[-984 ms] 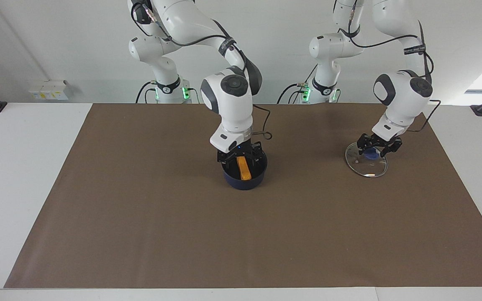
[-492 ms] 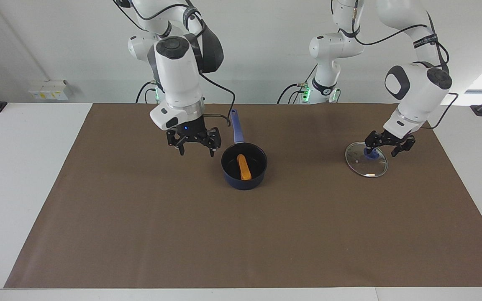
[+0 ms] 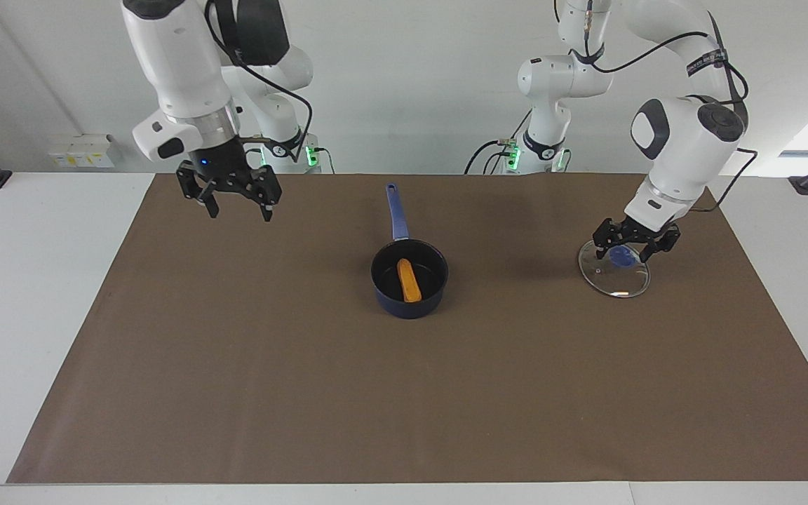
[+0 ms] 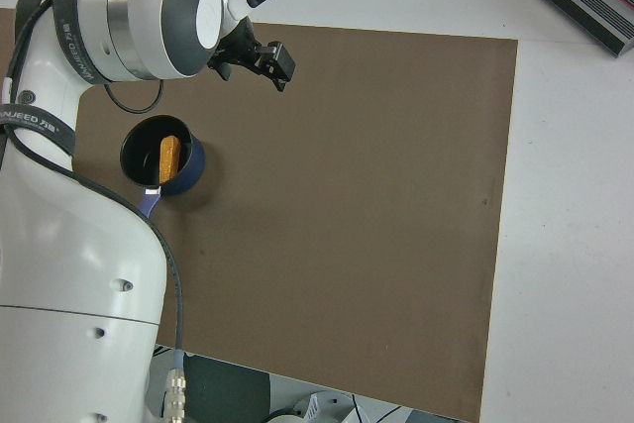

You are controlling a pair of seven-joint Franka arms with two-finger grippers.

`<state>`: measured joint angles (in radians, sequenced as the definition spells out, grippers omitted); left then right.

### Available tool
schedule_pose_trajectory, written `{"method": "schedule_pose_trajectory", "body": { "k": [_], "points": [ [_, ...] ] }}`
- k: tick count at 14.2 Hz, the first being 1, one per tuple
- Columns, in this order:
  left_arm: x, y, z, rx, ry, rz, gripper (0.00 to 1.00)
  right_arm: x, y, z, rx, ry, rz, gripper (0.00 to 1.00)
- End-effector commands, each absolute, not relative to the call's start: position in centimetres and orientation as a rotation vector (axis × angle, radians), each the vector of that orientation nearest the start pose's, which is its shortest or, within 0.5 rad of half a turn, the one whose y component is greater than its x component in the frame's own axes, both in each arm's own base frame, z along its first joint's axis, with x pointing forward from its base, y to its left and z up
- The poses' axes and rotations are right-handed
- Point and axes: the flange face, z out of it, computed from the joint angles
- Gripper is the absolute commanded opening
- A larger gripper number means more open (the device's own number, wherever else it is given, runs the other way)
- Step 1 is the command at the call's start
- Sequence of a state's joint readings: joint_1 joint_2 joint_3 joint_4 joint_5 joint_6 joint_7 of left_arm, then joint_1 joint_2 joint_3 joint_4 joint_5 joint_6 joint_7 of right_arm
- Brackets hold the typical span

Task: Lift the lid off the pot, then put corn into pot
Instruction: 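Release the corn into the pot and withdraw both grippers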

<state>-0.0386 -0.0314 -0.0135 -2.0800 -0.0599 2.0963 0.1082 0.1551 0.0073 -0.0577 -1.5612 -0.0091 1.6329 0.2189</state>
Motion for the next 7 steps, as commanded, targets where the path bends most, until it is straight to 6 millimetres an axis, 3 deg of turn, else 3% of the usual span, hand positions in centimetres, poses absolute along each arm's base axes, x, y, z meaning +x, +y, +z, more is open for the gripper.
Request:
{"method": "schedule_pose_trajectory", "body": {
  "k": [1,3,7],
  "points": [
    [55.6,-2.8,48.5,-3.188,0.198,-0.047,1.00,53.9,3.0,66.0,-3.143,0.194,-0.092,1.00],
    [55.8,-3.0,51.6,-3.190,0.214,-0.020,1.00,52.4,1.9,67.4,-3.128,0.188,-0.093,1.00],
    [55.5,-2.7,55.9,-3.191,0.219,0.029,1.00,51.7,1.0,67.2,-3.114,0.181,-0.071,1.00]
  ]
}}
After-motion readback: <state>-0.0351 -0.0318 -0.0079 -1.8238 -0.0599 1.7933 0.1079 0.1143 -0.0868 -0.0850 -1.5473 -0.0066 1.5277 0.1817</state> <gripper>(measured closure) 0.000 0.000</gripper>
